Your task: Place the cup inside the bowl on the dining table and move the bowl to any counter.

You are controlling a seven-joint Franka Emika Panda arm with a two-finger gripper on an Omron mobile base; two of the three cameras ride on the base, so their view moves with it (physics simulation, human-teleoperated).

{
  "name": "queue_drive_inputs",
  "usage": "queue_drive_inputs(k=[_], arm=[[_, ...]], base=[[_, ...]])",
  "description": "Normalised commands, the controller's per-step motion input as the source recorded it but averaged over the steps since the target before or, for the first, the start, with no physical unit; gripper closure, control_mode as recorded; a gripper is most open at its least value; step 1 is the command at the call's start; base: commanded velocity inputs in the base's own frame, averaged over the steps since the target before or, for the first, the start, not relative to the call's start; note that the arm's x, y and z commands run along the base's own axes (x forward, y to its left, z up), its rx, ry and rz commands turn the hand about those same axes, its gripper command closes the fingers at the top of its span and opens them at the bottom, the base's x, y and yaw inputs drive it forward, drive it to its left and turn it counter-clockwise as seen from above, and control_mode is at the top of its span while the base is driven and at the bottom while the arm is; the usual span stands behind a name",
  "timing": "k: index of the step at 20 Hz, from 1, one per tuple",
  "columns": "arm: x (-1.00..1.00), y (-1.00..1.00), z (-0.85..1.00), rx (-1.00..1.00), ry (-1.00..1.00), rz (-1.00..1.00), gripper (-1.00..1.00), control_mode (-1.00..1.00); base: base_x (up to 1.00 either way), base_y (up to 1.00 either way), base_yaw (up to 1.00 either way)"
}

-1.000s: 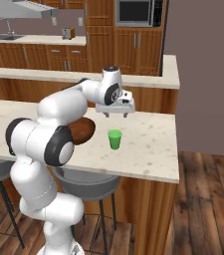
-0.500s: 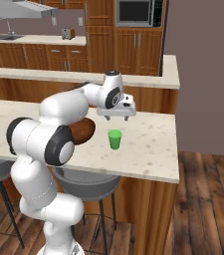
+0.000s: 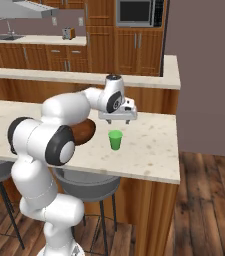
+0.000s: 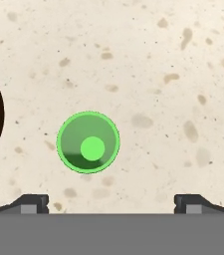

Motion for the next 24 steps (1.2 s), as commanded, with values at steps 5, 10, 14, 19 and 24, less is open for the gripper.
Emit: queue_drive_inputs(k=[5, 10, 14, 19, 24], arm=[[0.00, 0.00, -0.25, 0.00, 0.00, 0.00, -1.00, -1.00], [0.00, 0.00, -0.15, 0.00, 0.00, 0.00, -1.00, -1.00], [0.05, -0.01, -0.10, 0.00, 0.00, 0.00, -1.00, -1.00], [0.13, -0.06, -0.03, 0.06, 0.00, 0.00, -1.00, -1.00], [0.11, -0.12, -0.02, 0.07, 0.00, 0.00, -1.00, -1.00]], base=[[0.00, 0.00, 0.00], [0.00, 0.00, 0.00], [0.00, 0.00, 0.00], [0.00, 0.00, 0.00], [0.00, 0.00, 0.00]])
